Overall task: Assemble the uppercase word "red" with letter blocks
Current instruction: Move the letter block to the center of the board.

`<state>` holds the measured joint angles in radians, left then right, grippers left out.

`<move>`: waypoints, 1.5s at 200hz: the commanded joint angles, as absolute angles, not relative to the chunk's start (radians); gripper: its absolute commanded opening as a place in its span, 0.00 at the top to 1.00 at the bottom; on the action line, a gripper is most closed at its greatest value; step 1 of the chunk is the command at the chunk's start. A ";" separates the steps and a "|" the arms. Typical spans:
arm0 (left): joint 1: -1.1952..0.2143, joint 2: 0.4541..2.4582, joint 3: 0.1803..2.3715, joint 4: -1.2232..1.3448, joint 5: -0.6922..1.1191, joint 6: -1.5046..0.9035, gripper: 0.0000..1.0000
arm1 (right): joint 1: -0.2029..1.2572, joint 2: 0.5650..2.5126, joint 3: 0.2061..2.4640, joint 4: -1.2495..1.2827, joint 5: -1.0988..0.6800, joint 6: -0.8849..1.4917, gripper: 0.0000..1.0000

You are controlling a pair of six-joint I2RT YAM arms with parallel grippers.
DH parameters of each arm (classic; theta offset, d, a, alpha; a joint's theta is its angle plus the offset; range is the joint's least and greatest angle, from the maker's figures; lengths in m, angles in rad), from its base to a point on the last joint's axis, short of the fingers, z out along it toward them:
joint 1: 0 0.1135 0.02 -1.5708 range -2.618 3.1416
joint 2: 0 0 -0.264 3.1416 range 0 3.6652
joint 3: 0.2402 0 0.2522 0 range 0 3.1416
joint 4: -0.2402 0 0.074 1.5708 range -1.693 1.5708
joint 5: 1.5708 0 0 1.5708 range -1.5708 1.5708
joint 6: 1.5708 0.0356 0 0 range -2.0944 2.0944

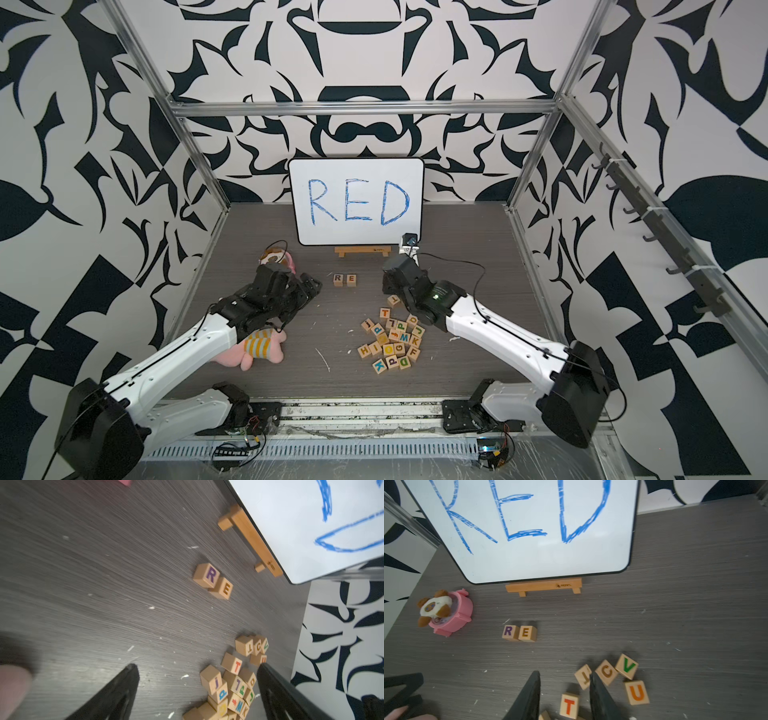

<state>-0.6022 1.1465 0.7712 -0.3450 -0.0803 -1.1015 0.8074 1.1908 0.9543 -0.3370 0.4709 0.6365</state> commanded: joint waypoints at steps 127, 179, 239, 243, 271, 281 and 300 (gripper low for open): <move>-0.827 1.509 1.069 -0.464 0.083 -0.898 0.08 | 0.810 0.629 0.468 -0.373 0.636 0.800 0.55; -0.826 1.433 1.000 -0.467 0.046 -0.905 0.08 | 0.810 0.755 0.502 -0.359 0.601 0.799 0.55; -0.825 1.373 0.944 -0.444 0.021 -0.904 0.08 | 0.810 0.850 0.534 -0.364 0.559 0.808 0.56; -0.825 1.369 0.940 -0.443 0.015 -0.905 0.08 | 0.809 0.853 0.536 -0.366 0.558 0.808 0.56; -0.825 1.334 0.911 -0.427 -0.027 -0.914 0.07 | 0.809 0.861 0.540 -0.371 0.554 0.815 0.56; -0.825 1.324 0.900 -0.420 -0.037 -0.921 0.07 | 0.810 0.860 0.541 -0.371 0.548 0.817 0.56; -0.825 1.310 0.887 -0.415 -0.055 -0.928 0.07 | 0.809 0.859 0.543 -0.374 0.542 0.816 0.56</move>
<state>-0.8249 1.3407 0.9100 -0.4286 -0.0116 -0.9195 0.8074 0.8608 0.5026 -0.3771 0.5419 0.8047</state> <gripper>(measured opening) 0.928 0.437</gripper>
